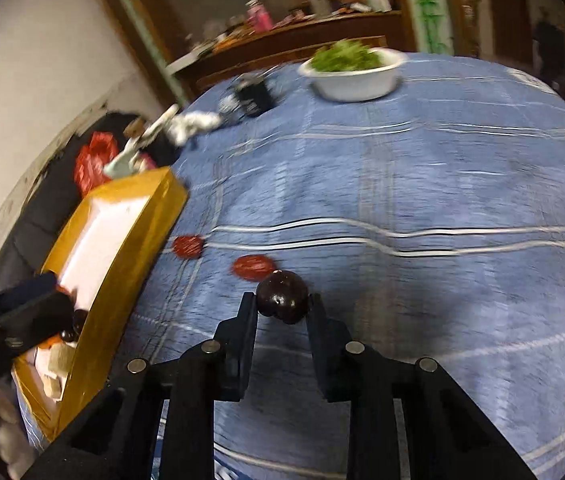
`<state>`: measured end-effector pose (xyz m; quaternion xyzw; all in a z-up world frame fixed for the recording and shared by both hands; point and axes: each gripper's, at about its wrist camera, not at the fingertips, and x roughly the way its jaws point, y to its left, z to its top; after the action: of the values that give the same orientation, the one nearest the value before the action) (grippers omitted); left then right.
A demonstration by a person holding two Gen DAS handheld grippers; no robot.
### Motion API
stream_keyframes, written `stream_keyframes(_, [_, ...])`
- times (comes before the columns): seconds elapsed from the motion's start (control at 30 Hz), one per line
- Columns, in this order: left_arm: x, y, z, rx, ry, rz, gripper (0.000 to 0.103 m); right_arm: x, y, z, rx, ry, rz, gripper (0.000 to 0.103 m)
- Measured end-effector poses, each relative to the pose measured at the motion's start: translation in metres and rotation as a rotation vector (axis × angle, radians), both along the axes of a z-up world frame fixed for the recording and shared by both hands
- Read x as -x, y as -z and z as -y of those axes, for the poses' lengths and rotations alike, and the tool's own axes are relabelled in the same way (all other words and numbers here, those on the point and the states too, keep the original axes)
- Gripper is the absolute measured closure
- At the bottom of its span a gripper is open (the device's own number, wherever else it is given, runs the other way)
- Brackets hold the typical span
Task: Organize fruits
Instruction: 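Grasp a red date with the left tool while the right tool grasps a dark plum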
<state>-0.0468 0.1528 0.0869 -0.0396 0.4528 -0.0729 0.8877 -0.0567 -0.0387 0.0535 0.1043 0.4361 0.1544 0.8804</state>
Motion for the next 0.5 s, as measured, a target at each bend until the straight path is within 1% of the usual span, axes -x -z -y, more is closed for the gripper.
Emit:
stream_keyframes(0.03, [-0.005,0.004,0.008,-0.011,0.013,-0.006,0.011,0.001,0.0,0.007,-0.003,0.019,0.001,0.076])
stream_keyframes(0.07, [-0.012,0.008,0.019,-0.03,0.038,-0.01,0.016,0.002,0.0,0.014,-0.013,0.038,0.0,0.076])
stream_keyframes(0.1, [-0.018,0.012,0.027,-0.044,0.057,-0.014,0.028,0.0,0.001,0.022,-0.027,0.057,-0.007,0.076])
stream_keyframes(0.13, [-0.027,0.017,0.037,-0.058,0.082,-0.024,0.036,-0.003,0.003,0.026,-0.038,0.068,-0.013,0.076])
stream_keyframes(0.17, [-0.033,0.022,0.043,-0.064,0.094,-0.036,0.051,-0.005,0.004,0.029,-0.048,0.073,-0.018,0.076])
stream_keyframes(0.2, [-0.042,0.029,0.049,-0.071,0.104,-0.055,0.057,-0.006,0.004,0.03,-0.051,0.073,-0.022,0.076])
stream_keyframes(0.23, [-0.048,0.034,0.054,-0.077,0.11,-0.066,0.057,-0.007,0.004,0.032,-0.054,0.071,-0.025,0.076])
stream_keyframes(0.3, [-0.058,0.046,0.062,-0.118,0.113,-0.07,0.057,-0.007,0.003,0.032,-0.064,0.064,-0.025,0.076])
stream_keyframes(0.4, [-0.063,0.057,0.071,-0.15,0.144,-0.073,0.057,-0.007,0.0,0.032,-0.066,0.055,-0.017,0.076])
stream_keyframes(0.5, [-0.064,0.063,0.077,-0.178,0.159,-0.075,0.054,-0.008,0.002,0.029,-0.072,0.049,-0.019,0.075])
